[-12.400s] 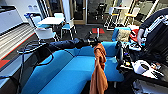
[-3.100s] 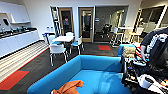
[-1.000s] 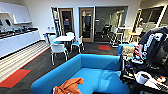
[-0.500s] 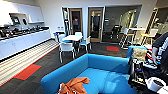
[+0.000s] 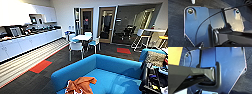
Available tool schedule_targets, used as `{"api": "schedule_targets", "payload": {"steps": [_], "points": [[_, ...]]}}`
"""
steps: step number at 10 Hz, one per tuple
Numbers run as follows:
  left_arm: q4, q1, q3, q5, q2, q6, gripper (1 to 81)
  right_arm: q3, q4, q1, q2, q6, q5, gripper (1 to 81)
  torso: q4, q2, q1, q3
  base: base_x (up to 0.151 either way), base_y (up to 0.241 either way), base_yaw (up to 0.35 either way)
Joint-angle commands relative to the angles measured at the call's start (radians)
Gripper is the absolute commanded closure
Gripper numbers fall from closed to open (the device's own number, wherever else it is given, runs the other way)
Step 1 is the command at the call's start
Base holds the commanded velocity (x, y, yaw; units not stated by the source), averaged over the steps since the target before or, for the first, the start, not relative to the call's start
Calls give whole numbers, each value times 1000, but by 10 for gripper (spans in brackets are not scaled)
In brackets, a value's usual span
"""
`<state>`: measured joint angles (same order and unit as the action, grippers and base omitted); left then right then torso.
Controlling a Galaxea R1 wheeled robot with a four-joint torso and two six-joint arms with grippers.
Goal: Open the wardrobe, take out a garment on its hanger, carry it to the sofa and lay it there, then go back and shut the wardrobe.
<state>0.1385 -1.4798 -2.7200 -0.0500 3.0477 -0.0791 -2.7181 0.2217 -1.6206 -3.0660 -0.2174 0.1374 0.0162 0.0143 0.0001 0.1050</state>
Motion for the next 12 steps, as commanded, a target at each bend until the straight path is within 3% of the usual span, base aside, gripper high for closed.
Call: {"api": "schedule_targets", "payload": {"steps": [1, 8, 12], "points": [[7, 39, 0, 55, 1, 10, 10, 3, 4, 24, -4, 1, -52, 10, 0, 0, 0, 0, 0, 0, 296], [18, -3, 6, 39, -50, 41, 10, -29, 2, 24, 48, -5, -52, 10, 0, 0, 0, 0, 0, 0, 299], [39, -34, 9, -13, -55, 41, 10, -29, 2, 21, 57, -8, -52, 10, 0, 0, 0, 0, 0, 0, 306]]}}
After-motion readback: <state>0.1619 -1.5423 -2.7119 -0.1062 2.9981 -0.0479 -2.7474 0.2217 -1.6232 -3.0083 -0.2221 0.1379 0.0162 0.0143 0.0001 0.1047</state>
